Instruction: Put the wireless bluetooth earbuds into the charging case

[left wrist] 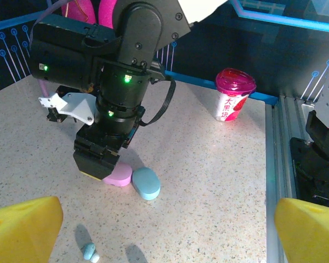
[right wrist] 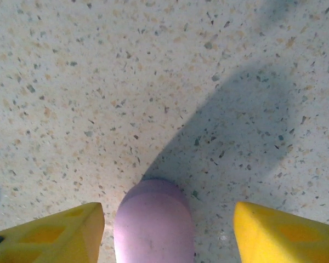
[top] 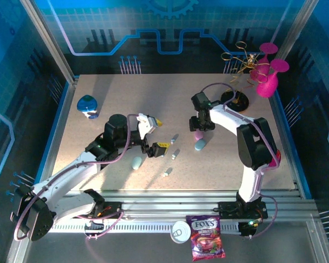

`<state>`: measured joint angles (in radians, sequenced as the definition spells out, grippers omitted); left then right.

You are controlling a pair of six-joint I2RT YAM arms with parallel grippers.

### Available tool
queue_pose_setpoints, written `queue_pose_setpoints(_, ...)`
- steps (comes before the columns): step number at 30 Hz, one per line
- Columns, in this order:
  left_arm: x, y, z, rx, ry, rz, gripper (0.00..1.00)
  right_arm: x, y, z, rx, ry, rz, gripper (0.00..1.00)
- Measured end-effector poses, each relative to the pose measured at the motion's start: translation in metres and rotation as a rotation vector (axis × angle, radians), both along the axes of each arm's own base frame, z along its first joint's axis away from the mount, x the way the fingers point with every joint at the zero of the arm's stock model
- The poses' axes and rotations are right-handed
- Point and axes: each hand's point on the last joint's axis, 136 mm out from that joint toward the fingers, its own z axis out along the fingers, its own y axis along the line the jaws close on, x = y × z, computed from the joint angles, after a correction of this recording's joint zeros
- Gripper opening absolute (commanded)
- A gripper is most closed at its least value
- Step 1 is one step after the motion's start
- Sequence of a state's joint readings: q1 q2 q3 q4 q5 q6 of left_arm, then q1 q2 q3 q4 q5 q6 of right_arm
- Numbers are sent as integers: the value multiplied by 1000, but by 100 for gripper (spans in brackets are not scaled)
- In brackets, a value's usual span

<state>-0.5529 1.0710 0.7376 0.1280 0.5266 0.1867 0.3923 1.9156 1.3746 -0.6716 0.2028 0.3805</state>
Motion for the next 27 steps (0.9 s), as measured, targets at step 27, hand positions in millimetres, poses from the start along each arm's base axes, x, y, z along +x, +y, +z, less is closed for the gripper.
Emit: queue_pose_setpoints(27, 7, -6, -12, 14, -18, 32, 99, -8, 7, -14, -26, 185, 63, 35)
